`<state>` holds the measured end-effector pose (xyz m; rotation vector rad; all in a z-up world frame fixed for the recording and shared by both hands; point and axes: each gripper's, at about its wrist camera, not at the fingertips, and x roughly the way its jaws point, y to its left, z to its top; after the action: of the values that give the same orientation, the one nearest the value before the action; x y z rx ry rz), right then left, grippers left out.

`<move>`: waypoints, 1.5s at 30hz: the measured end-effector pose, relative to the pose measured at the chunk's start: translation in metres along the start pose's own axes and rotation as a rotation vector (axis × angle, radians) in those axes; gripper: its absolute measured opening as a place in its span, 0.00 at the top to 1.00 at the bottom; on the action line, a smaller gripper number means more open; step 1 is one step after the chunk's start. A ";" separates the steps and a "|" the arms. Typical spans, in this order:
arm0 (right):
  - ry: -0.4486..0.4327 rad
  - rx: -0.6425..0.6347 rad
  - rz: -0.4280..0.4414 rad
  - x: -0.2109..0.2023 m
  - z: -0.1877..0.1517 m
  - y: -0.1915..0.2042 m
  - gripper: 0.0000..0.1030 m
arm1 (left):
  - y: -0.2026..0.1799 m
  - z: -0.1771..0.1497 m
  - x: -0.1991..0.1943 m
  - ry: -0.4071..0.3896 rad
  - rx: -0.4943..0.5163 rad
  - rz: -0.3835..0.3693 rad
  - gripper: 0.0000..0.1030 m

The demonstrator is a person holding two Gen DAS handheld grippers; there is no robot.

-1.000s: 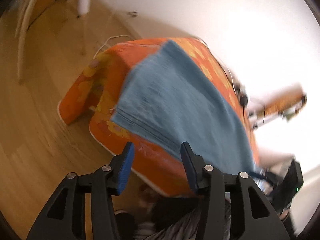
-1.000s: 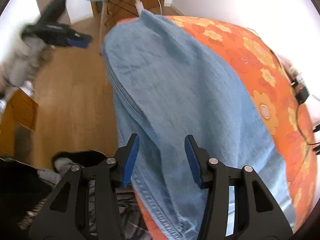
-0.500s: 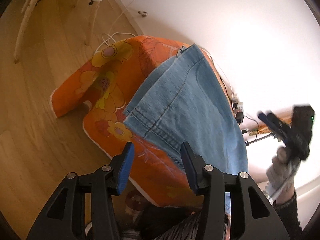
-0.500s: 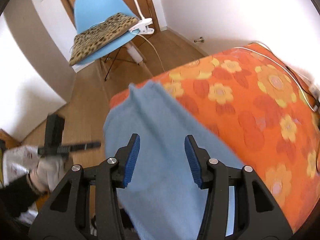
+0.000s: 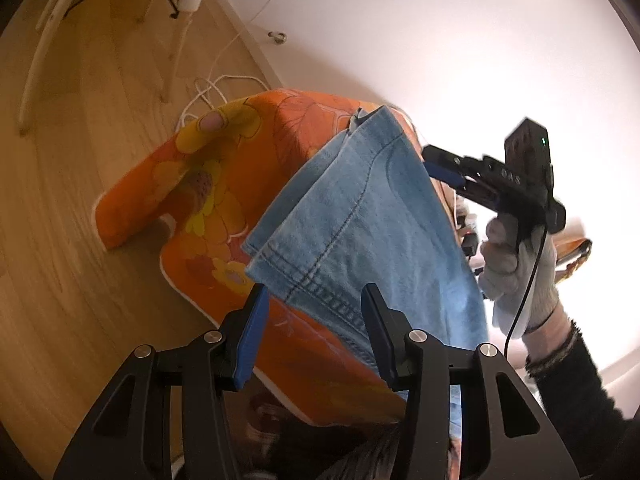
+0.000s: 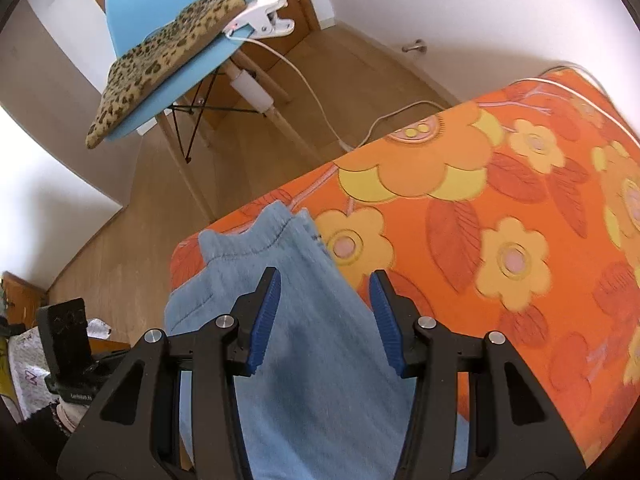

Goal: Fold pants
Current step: 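Reposition both grippers over the folded jeans edge, then close the left gripper on the folded jeans edge while the right gripper closes beside it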

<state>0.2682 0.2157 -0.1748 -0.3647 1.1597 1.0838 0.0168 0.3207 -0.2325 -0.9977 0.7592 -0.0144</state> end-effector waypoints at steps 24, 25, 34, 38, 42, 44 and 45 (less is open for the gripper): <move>0.043 -0.010 0.118 0.035 0.037 0.009 0.52 | -0.013 0.006 0.018 0.026 0.128 -0.011 0.97; 0.054 -0.021 0.102 0.039 0.037 0.011 0.52 | -0.013 0.006 0.018 0.027 0.123 -0.015 0.97; -0.002 -0.095 0.049 0.025 0.033 0.016 0.98 | -0.015 0.004 0.008 0.003 0.184 0.062 0.97; -0.069 -0.011 0.027 0.009 0.045 -0.005 0.99 | -0.010 0.004 0.003 -0.015 0.165 0.078 0.97; -0.032 0.004 0.071 0.005 0.043 -0.007 0.91 | 0.000 0.005 -0.001 -0.012 0.108 0.063 0.85; -0.021 -0.032 0.060 0.004 0.036 -0.002 0.80 | 0.003 0.004 -0.003 -0.015 0.089 0.077 0.68; -0.014 -0.052 0.047 0.005 0.033 0.000 0.74 | 0.005 0.003 -0.003 -0.015 0.081 0.071 0.65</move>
<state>0.2866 0.2423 -0.1655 -0.3709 1.1341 1.1574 0.0145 0.3265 -0.2334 -0.8920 0.7741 0.0237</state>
